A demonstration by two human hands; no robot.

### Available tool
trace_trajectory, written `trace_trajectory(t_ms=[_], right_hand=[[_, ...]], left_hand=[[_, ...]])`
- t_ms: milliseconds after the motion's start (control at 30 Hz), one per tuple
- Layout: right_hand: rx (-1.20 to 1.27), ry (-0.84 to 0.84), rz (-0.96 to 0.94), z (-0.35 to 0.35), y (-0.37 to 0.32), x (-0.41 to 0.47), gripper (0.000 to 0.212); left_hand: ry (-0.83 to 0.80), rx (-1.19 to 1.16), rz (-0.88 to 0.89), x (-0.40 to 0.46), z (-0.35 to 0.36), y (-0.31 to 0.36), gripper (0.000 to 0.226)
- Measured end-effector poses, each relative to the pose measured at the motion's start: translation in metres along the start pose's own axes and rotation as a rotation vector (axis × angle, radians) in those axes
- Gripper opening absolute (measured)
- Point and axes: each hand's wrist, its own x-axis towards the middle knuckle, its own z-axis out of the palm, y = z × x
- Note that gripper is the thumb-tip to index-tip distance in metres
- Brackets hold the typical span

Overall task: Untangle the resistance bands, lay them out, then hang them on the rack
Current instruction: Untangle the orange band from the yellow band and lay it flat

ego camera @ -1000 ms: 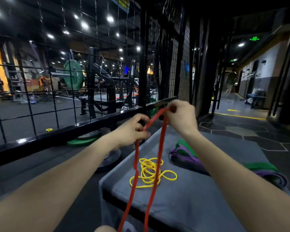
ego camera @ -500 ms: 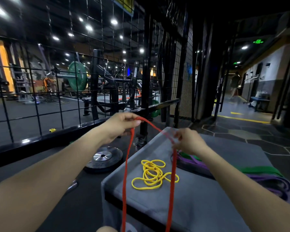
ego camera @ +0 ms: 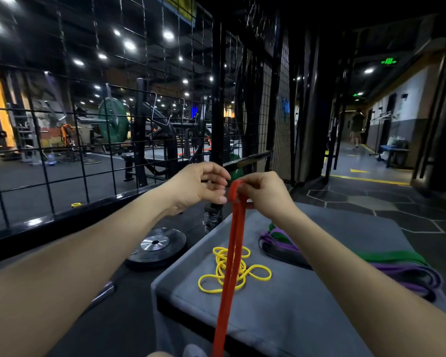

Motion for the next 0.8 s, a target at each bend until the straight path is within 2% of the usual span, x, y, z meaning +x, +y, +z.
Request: trace_trajectory(t_ms=[133,200,367,500,567,667,800], right_hand=[[0.051,-0.018,0.001,-0.003,-0.009,-0.002,0.02],[0.044,0.008,-0.002,-0.005,-0.011,0.0,0.025],[0.006,0.079,0.009,-0.008,-0.007,0.007,0.028],[0.001,0.111,0.014,-0.017,-0.004,0.005,0.026],[-0.039,0.071,0.0,-0.019,0.0,0.002,0.014],[-0.119,-0.069,-0.037,-0.012,0.003,-0.004,0.026],[-0.076,-0.174,-0.132,-0.006,-0.009,-0.008,0.025]], left_hand=[[0.05,0.033,0.086,-0.001,0.013,-0.001,0.046],[0.058,0.007,0.077,-0.003,0.017,-0.006,0.046],[0.039,0.07,0.036,-0.003,0.032,-0.022,0.028],[0.102,-0.114,-0.026,-0.002,0.03,-0.02,0.018],[0.147,-0.201,-0.036,-0.002,0.025,-0.016,0.019],[0.212,-0.248,0.02,0.0,0.022,-0.006,0.022],[0.236,-0.258,0.09,0.006,0.023,0.01,0.022]])
